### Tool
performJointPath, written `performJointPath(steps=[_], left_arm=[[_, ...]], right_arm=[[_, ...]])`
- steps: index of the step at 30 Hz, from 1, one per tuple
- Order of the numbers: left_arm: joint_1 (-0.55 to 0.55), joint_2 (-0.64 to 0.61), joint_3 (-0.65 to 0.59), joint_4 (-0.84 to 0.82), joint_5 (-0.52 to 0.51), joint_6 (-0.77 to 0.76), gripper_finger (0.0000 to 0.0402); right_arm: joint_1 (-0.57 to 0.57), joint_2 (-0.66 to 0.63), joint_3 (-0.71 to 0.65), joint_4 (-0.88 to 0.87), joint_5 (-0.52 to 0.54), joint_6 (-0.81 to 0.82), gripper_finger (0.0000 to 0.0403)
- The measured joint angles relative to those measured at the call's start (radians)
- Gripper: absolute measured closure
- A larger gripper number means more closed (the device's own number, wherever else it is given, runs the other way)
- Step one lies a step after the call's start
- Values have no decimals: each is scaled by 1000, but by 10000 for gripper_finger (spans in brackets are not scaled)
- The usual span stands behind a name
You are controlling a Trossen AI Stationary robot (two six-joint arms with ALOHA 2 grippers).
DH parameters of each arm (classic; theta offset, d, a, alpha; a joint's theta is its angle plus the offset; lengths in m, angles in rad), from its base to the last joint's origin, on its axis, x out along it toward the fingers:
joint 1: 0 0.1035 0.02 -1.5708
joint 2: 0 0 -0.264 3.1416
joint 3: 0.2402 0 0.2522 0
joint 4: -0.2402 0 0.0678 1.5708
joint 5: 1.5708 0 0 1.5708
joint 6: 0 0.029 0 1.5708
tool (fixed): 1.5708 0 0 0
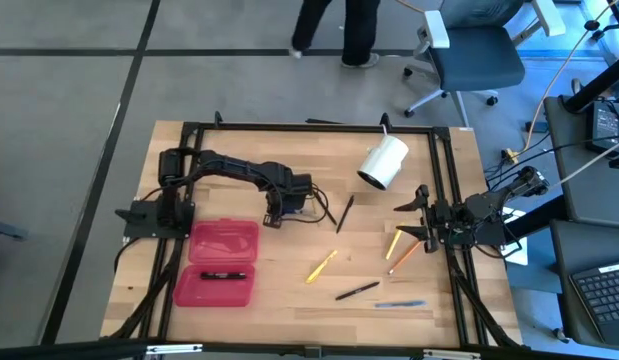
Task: Pick & place school supplies into a supply box
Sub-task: Put the blue scissors into the red supply box
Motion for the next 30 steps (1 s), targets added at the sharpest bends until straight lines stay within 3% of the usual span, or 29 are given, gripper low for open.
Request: performJointPath(steps=[16,20,27,30], left_arm=[[-23,-138,-3,-56,-23,-48,328],[-32,-222,-3,-194,-13,-150,324],[-91,-401,-1,-422,159,-410,328],[-149,-458,-1,-468,169,-514,327]], right_arm=[[0,0,0,0,0,-2,161],[0,0,0,0,0,-1,161],[0,0,0,0,0,-3,161],[0,0,0,0,0,-4,161]])
